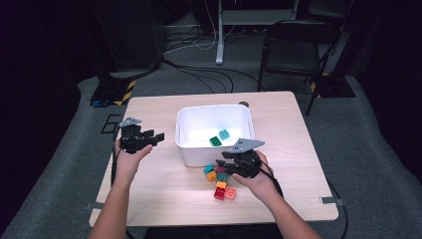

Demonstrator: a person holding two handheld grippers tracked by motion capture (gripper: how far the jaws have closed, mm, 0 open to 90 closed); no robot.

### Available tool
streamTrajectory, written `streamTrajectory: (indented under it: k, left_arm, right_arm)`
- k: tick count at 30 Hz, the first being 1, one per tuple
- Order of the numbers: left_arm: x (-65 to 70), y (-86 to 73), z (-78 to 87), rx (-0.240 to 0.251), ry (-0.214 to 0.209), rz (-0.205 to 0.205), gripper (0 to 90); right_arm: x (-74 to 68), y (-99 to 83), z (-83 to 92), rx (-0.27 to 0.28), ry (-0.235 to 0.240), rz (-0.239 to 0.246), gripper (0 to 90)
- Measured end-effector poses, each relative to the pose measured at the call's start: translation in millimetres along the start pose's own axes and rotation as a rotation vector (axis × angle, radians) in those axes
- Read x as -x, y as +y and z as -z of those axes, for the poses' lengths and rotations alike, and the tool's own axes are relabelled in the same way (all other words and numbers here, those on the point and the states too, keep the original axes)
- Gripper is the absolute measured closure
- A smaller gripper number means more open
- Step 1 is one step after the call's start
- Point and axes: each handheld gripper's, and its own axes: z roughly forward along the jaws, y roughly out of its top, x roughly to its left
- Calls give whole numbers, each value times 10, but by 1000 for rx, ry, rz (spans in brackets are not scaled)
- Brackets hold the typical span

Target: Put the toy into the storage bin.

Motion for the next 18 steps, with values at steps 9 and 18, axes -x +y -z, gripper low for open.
streamTrajectory:
  k: [9,18]
  left_arm:
    - [-3,-1,2,-1,2,0,440]
    - [-10,2,12,6,0,1,440]
  right_arm:
    - [28,-184,-158,-52,2,-17,622]
    - [46,-408,-384,-109,-1,-32,622]
